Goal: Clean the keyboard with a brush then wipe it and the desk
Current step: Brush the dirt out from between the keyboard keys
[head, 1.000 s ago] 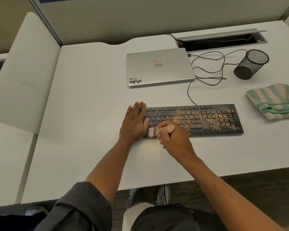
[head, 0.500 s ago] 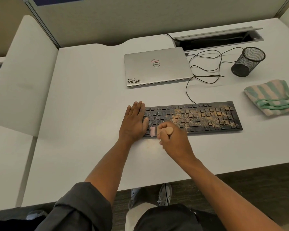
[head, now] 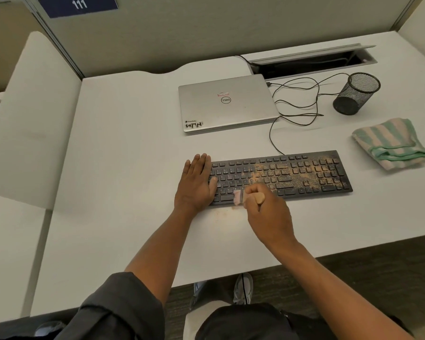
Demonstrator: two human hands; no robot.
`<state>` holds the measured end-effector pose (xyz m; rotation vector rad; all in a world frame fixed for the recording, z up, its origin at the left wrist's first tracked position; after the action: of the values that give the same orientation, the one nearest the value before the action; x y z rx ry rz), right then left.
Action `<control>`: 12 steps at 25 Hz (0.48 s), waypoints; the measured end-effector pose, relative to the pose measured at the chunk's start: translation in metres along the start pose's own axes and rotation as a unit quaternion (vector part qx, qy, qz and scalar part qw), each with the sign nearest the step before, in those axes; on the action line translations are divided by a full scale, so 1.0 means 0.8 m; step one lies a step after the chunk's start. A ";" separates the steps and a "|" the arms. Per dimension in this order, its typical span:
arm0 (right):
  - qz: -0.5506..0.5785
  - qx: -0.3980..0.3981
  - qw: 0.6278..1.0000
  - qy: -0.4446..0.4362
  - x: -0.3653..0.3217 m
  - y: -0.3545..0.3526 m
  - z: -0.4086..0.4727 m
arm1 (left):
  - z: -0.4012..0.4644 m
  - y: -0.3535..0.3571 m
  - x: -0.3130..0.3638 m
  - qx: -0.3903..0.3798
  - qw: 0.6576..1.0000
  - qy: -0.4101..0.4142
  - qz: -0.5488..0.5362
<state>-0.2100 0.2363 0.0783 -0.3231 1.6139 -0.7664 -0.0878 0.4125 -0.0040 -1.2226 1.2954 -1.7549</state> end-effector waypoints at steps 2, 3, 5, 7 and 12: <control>0.054 -0.049 0.997 -0.018 -0.002 0.006 -0.008 | 0.000 0.000 0.001 0.001 1.000 0.002 -0.001; 0.049 -0.068 0.996 -0.026 -0.002 0.010 -0.013 | 0.000 0.000 0.001 0.002 1.000 0.002 -0.001; -0.005 -0.052 0.999 -0.012 0.005 0.008 -0.018 | -0.001 0.000 0.000 0.001 1.000 0.000 -0.005; -0.042 0.012 0.998 0.040 0.016 -0.012 -0.015 | 0.000 -0.002 0.001 -0.002 1.000 0.000 -0.009; 0.049 0.035 0.995 0.084 0.012 -0.030 -0.011 | 0.001 -0.002 -0.001 -0.014 1.000 0.000 -0.005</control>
<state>-0.2253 0.2148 0.0864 -0.1302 1.7427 -0.7897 -0.0866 0.4130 -0.0026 -1.2477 1.3185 -1.7494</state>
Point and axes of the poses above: each hand's wrist, its own z-axis towards the middle knuckle, its own y-axis out of the palm, x = y × z, the point moved 2 cm from there along z, towards the middle knuckle, and after that the axes turned 2 degrees about x, right-handed, at the moved point
